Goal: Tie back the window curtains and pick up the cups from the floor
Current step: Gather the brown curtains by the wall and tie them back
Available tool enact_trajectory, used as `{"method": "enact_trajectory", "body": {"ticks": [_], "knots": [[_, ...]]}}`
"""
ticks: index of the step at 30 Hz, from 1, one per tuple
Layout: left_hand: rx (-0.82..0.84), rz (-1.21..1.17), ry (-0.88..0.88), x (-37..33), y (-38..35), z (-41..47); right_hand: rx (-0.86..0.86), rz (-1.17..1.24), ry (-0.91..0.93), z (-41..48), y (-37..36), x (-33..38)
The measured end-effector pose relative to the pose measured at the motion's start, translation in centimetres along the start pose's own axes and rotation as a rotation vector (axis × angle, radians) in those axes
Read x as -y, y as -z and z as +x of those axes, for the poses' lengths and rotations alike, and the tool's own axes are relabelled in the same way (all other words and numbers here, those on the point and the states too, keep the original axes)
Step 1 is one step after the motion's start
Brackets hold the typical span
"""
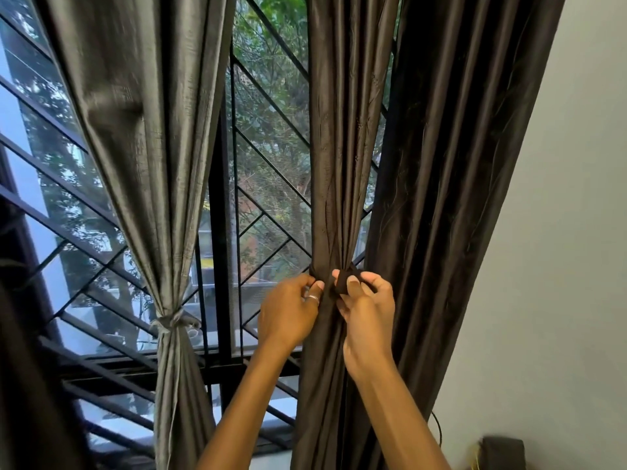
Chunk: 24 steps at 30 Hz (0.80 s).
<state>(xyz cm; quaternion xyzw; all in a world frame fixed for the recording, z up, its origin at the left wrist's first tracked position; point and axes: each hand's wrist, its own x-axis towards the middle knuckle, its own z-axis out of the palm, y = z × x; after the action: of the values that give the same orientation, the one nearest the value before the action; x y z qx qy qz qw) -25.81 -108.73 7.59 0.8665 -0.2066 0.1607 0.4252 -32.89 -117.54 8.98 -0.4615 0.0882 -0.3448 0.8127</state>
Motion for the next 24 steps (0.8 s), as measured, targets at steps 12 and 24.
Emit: {"method": "enact_trajectory", "body": {"ticks": [12, 24], "knots": [[0.325, -1.025, 0.420, -1.8, 2.6, -0.4, 0.225, -0.550, 0.249, -0.1, 1.6, -1.2], [0.354, -0.794, 0.353, -2.1, 2.6, -0.3, 0.225, -0.613, 0.325, -0.1, 2.8, -0.6]]}}
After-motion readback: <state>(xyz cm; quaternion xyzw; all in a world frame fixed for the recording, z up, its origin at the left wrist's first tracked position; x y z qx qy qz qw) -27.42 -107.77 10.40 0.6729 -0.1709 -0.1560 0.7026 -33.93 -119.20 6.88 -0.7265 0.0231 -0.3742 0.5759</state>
